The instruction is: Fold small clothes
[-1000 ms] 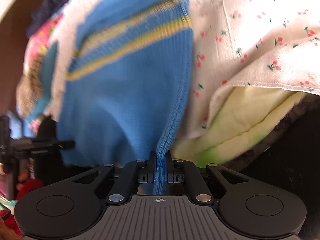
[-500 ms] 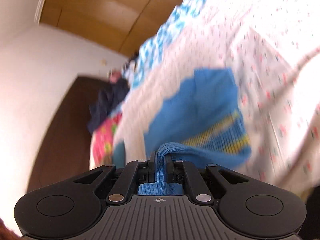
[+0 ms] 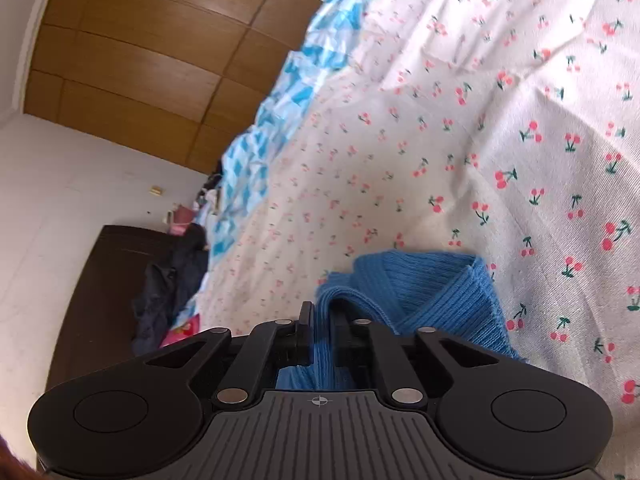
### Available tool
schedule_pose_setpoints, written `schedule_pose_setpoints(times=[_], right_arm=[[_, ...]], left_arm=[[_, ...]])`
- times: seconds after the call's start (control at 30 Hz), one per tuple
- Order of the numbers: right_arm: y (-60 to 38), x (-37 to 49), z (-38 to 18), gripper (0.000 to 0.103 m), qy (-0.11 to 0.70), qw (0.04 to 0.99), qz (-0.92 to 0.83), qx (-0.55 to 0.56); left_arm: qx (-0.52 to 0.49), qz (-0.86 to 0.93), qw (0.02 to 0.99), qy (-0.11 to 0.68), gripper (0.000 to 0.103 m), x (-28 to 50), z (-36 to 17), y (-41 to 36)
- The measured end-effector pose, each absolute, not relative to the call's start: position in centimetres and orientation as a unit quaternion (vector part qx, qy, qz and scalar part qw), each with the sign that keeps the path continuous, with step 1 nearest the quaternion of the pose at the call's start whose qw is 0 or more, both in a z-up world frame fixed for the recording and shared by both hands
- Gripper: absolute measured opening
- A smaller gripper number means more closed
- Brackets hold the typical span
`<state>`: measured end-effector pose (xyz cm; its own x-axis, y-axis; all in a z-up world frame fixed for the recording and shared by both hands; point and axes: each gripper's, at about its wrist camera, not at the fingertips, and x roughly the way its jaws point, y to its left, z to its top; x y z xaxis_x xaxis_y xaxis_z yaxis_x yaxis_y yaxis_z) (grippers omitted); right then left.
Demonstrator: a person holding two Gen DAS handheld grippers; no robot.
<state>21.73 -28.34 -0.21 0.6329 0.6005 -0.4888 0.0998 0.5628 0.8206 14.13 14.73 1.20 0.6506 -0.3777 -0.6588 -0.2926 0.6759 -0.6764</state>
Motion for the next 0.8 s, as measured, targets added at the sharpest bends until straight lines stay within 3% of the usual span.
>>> schedule_pose_setpoints(times=[0.13,0.3,0.47,0.8], right_arm=[[-27.4,21.3,-1.3,0.013,0.436,0.792,0.153,0.399],[-27.2,19.3,0.0,0.018,0.428,0.820,0.163,0.343],[-27.1,17.4,1.8,0.030,0.406,0.841,0.178,0.310],[-25.0,13.5,2.6,0.030,0.406,0.859,0.222,0.220]], left_arm=[[-0.455,-0.021,0.778,0.433,0.012,13.5,-1.5,16.0],[-0.461,-0.013,0.788,0.408,0.018,11.6,-0.7,16.6],[-0.396,0.003,0.830,0.393,0.028,9.3,1.3,15.9],[-0.243,-0.048,0.868,0.431,0.029,7.3,2.0,12.6]])
